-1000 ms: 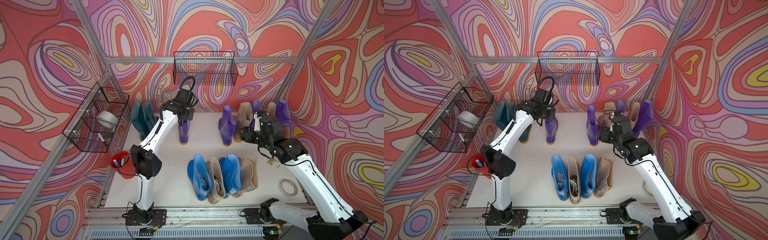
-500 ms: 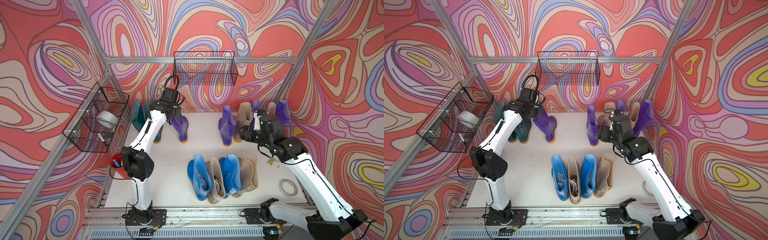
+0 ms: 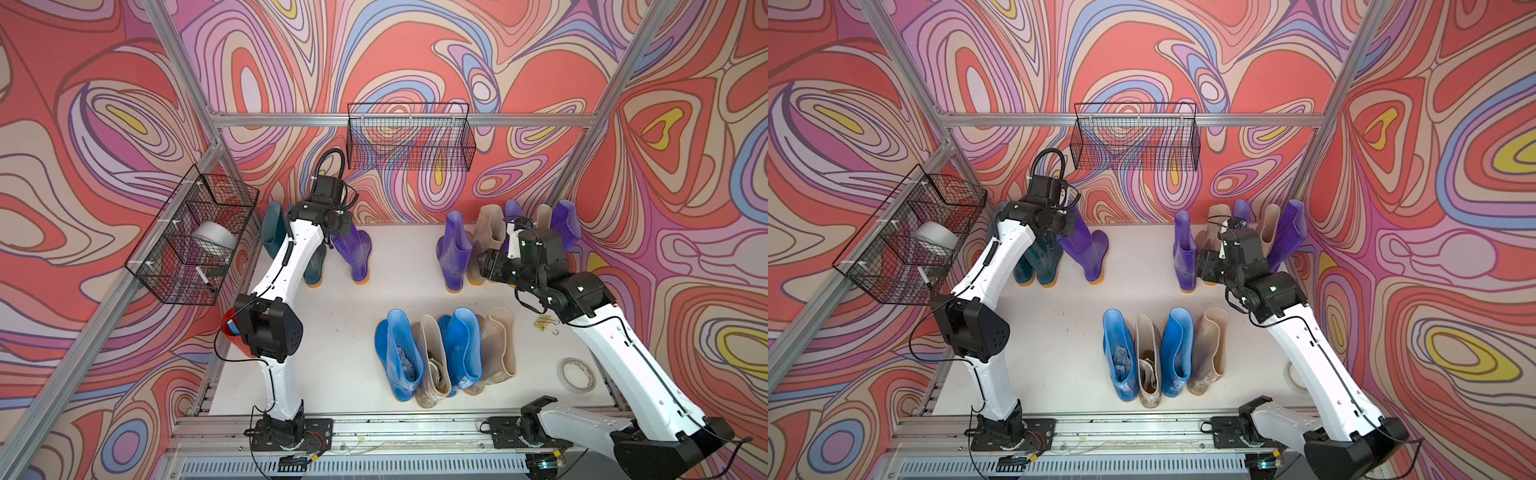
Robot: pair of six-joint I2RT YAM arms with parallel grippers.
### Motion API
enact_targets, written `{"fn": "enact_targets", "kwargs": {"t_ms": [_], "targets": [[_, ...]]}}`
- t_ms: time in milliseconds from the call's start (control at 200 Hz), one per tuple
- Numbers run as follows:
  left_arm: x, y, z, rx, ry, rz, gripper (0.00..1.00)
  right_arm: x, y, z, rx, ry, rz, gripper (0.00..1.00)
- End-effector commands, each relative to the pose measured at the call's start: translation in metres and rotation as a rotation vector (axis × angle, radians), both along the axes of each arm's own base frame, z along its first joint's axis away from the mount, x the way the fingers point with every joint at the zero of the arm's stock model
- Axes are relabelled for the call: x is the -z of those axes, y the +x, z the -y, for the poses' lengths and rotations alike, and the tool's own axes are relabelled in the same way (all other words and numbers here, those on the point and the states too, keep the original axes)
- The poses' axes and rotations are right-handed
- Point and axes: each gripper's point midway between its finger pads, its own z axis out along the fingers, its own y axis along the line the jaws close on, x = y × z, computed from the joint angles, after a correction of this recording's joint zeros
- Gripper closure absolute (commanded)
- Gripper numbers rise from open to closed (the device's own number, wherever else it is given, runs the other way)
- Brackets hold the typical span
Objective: Match and arrange rain boots in pairs
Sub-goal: Place the rain boot at the center of the board.
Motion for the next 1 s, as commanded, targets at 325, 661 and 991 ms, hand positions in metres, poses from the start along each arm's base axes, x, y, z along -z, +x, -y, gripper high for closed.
{"fn": "enact_targets", "kwargs": {"t_ms": [325,661,991], "targets": [[-0.055,0.0,-0.006,-0.011,-0.03,0.144,1.0,-0.005,0.003,-0.002,0.0,0.016,0.01,0.32],[-0.064,0.0,-0.01,-0.012,0.006,0.159,1.0,-0.002,0.002,-0.001,0.001,0.016,0.006,0.32],[-0.058,0.001,-0.006,0.029,0.018,0.144,1.0,-0.004,0.0,0.0,0.004,0.019,0.007,0.32]]}}
